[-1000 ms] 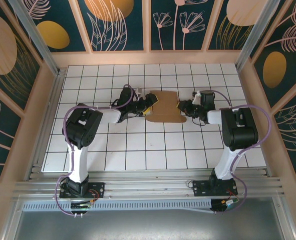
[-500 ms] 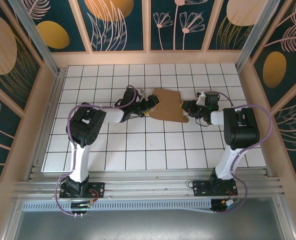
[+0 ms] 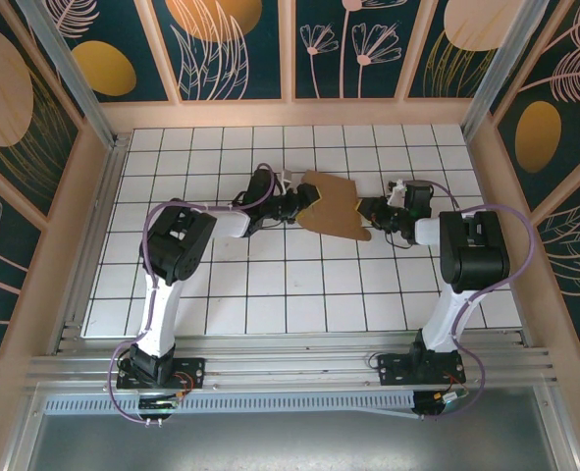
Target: Fold the paper box
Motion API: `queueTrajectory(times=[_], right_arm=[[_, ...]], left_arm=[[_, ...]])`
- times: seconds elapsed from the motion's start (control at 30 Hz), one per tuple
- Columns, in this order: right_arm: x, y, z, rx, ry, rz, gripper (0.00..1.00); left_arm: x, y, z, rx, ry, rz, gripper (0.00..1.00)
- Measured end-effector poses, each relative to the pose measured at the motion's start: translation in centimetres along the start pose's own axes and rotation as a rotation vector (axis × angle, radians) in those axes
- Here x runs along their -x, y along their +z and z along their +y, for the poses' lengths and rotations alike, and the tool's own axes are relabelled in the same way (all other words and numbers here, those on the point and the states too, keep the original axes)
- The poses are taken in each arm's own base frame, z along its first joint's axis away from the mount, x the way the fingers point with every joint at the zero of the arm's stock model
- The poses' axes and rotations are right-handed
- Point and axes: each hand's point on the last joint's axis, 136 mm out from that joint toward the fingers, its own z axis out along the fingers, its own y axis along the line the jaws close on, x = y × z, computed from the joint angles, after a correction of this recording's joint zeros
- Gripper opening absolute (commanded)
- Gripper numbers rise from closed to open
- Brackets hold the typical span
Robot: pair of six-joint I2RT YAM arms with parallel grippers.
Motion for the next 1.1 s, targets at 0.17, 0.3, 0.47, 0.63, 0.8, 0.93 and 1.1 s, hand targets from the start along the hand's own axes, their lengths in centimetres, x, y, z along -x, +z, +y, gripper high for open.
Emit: queueTrajectory(times=[0.17,0.3,0.47,0.63,0.8,0.93,1.1], right_arm=[[-0.2,0.0,0.1,0.0,0.001,0.006,0.38],[-0.6,-1.0,-0.1,-0.053,0.014,0.002,0.53],[0.4,-4.8,4.0,-0.121,-0.145,-0.109,0.75],[-0.2,-7.1,15.3,-0.009,-0.636,-0.225,0.74],[-5.8,-7.3,21.2,0.114,-1.194,-0.238,0.92],[-11.7,-6.4,20.9,0.192,-1.608,-0.21,0.99],[-12.1,-3.4,19.4,0.116,-1.866,-0.17,0.99]], left_arm=[[-0.1,0.2,-0.2,-0.017,-0.031,0.005,0.45],[-0.4,-0.1,-0.2,-0.011,-0.053,0.0,0.43],[-0.2,-3.1,-0.7,0.025,-0.096,-0.055,0.43],[1.1,-7.2,-3.0,0.001,-0.137,-0.117,0.41],[2.1,-9.9,-4.7,0.011,-0.188,-0.164,0.41],[1.7,-11.9,-5.1,0.005,-0.229,-0.196,0.39],[1.0,-13.1,-4.6,0.037,-0.346,-0.206,0.4]])
